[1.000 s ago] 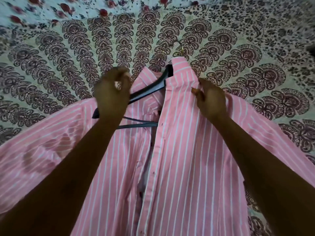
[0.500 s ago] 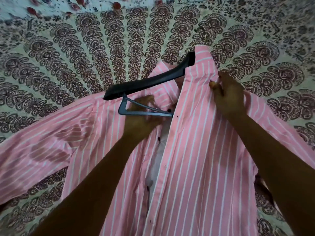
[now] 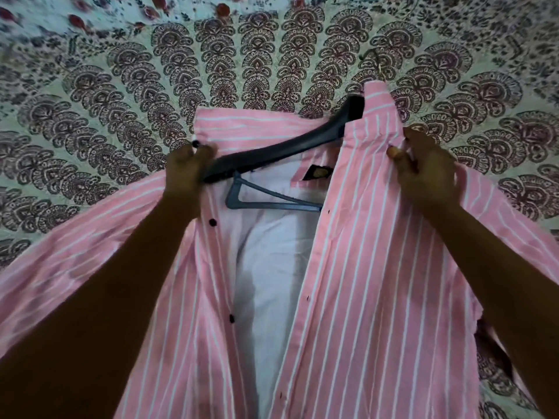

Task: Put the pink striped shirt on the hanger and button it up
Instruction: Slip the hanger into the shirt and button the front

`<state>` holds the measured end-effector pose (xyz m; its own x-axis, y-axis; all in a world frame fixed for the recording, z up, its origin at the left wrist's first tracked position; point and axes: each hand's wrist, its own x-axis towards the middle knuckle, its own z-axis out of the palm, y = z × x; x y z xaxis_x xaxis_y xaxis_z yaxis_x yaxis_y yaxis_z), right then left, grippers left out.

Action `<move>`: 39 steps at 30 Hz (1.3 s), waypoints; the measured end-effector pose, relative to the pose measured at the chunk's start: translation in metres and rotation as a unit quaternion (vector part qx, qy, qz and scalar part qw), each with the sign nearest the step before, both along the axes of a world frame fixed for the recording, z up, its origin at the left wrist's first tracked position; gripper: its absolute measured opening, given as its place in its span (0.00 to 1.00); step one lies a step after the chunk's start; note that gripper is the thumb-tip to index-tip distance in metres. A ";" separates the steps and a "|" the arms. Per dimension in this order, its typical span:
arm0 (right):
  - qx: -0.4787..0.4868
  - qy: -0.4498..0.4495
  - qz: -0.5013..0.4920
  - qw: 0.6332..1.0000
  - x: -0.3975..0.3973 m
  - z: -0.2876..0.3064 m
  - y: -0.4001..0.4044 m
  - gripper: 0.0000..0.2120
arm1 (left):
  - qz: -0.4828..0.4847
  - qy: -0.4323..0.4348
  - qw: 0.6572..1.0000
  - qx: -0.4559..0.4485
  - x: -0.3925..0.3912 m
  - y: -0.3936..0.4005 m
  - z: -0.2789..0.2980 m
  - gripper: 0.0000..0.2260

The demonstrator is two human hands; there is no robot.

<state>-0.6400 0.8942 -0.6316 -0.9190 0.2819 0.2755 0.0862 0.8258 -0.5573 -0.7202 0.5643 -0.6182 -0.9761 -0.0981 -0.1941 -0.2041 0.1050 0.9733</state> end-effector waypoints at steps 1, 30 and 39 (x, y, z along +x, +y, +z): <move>0.006 -0.003 0.005 1.000 0.000 0.001 -0.001 0.23 | 0.009 0.003 1.000 -0.012 -0.002 0.000 0.007 0.12; 0.064 -0.110 -0.088 0.988 -0.031 -0.010 -0.057 0.12 | -0.074 0.122 0.938 -0.317 0.008 0.122 0.024 0.22; 0.045 -0.037 -0.014 0.998 0.016 -0.003 -0.089 0.23 | -0.298 0.081 0.910 -0.276 0.024 0.115 0.002 0.23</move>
<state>-0.6236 0.8052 -0.6345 -0.9295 0.2856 0.2335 0.1484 0.8690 -0.4720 -0.6965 0.6796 -0.6163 -0.8988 0.4204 -0.1240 0.1918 0.6317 0.7511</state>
